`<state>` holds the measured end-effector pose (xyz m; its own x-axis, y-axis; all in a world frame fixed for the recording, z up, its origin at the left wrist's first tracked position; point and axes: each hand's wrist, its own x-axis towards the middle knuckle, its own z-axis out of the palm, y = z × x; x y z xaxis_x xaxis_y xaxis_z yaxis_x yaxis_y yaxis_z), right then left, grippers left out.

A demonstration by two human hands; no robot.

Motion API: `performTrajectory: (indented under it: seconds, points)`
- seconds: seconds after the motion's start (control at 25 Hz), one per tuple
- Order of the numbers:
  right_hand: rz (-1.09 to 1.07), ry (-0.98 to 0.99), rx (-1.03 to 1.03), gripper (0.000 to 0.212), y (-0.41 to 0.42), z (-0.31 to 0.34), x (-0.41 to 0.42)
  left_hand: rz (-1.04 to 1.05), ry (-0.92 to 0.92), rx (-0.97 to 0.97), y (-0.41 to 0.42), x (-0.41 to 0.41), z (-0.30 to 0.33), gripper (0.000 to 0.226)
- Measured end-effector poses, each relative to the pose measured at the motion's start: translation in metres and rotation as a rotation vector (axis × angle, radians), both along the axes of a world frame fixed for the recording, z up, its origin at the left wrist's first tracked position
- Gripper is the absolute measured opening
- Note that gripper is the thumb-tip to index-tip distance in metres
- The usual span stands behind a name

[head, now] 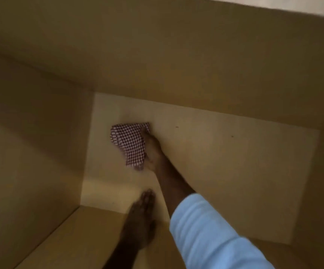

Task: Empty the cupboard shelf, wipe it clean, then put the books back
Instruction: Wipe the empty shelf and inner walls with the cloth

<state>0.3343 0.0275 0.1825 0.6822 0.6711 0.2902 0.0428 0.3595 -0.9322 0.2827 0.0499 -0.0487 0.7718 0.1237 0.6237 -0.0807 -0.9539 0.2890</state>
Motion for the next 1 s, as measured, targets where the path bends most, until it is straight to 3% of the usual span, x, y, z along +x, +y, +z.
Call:
performTrajectory:
  seconds: [0.12,0.24,0.36,0.48,0.6,0.68,0.84,1.0]
  points:
    - [-0.001,0.217,0.218,0.062,-0.110,-0.045,0.020,0.009,0.017,0.066,-0.011,0.021,-0.015,0.090]
    - [-0.003,0.350,0.600,0.059,-0.219,-0.064,0.033,0.045,0.021,0.075,-0.034,0.034,-0.014,0.094]
    - [-0.491,0.209,0.754,0.046,-0.313,-0.065,0.052,0.003,0.054,0.069,-0.055,0.051,-0.017,0.095]
    - [-1.208,-0.298,0.554,0.029,-0.381,-0.040,0.085,0.035,0.091,0.093,-0.054,0.057,-0.020,0.098]
    - [-1.726,-0.746,-0.072,0.055,-0.409,-0.013,0.128,0.030,0.080,0.098,-0.049,0.059,-0.025,0.097]
    - [-1.756,-0.706,-0.397,0.063,-0.409,-0.012,0.153,0.045,0.076,0.099,-0.049,0.057,-0.023,0.097]
    - [-1.696,-0.676,-0.491,0.081,-0.375,-0.030,0.173,0.054,0.090,0.085,-0.052,0.058,-0.024,0.101]
    - [-1.696,-0.918,-0.585,0.074,-0.305,-0.044,0.150,0.021,0.093,0.081,-0.053,0.058,-0.022,0.103]
